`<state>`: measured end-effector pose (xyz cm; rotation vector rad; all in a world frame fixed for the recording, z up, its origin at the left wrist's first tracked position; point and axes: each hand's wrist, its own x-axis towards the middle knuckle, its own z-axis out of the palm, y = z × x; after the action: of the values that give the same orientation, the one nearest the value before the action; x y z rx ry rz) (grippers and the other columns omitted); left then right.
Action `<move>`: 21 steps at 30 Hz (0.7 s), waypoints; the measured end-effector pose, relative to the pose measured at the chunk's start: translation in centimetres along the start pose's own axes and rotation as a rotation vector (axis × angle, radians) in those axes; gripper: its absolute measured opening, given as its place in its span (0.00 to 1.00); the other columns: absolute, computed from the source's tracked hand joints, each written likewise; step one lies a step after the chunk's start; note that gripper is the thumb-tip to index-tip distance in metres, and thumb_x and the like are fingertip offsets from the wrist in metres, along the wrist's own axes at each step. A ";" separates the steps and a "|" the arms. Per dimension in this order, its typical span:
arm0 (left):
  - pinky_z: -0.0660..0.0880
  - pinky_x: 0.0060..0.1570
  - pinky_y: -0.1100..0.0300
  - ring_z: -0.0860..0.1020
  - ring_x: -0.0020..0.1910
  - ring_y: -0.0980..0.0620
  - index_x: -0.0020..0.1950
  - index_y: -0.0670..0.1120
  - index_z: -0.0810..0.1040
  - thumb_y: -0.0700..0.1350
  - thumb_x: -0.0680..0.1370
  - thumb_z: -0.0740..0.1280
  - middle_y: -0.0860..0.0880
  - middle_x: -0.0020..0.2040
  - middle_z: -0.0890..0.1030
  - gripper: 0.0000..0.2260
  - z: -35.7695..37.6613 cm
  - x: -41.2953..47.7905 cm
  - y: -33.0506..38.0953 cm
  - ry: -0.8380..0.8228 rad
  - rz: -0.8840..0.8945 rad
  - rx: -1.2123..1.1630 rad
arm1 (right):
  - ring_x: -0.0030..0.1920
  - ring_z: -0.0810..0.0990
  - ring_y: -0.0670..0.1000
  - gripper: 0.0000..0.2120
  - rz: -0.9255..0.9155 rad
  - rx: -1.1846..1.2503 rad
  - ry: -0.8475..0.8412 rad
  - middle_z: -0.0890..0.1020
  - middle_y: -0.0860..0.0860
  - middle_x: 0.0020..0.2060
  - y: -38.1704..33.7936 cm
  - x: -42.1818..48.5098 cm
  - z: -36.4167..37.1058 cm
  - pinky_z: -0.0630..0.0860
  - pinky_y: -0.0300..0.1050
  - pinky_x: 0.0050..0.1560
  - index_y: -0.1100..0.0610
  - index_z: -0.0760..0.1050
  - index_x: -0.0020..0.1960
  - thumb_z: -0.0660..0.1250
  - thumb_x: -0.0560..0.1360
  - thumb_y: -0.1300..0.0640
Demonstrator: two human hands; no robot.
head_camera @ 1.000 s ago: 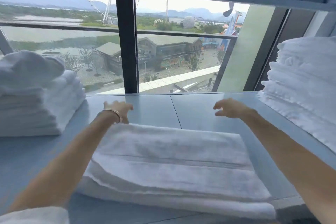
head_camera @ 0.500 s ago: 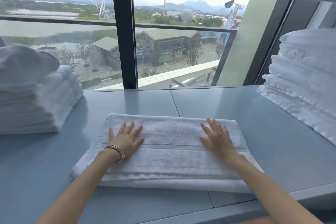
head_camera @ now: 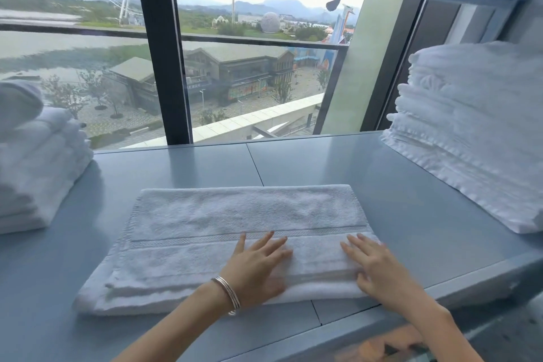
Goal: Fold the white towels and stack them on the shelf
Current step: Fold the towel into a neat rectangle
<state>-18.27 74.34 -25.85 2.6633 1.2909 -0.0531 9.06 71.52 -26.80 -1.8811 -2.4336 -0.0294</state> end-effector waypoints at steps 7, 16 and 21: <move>0.62 0.59 0.28 0.67 0.70 0.47 0.70 0.50 0.68 0.59 0.67 0.47 0.50 0.70 0.69 0.34 0.7 3.1 5.1 0.068 0.023 0.017 | 0.43 0.85 0.52 0.28 0.152 -0.047 0.392 0.84 0.46 0.46 0.6 -1.0 -0.5 0.79 0.44 0.30 0.53 0.83 0.48 0.80 0.50 0.70; 0.78 0.48 0.46 0.81 0.53 0.55 0.52 0.51 0.83 0.54 0.67 0.54 0.55 0.52 0.83 0.22 2.2 3.7 5.3 0.264 -0.006 0.037 | 0.56 0.80 0.54 0.31 0.138 -0.074 0.537 0.81 0.52 0.56 0.3 -1.6 1.1 0.77 0.54 0.52 0.56 0.80 0.56 0.75 0.55 0.74; 0.70 0.61 0.44 0.75 0.63 0.52 0.60 0.50 0.78 0.50 0.71 0.56 0.53 0.62 0.78 0.21 2.0 3.8 4.9 0.322 -0.052 -0.087 | 0.51 0.83 0.54 0.29 0.181 -0.060 0.471 0.84 0.50 0.48 1.3 1.2 1.7 0.77 0.58 0.49 0.56 0.83 0.50 0.77 0.50 0.73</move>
<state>-11.96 73.94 -27.51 2.6396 1.4143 0.4308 9.92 73.11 -28.47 -1.8498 -1.9659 -0.4811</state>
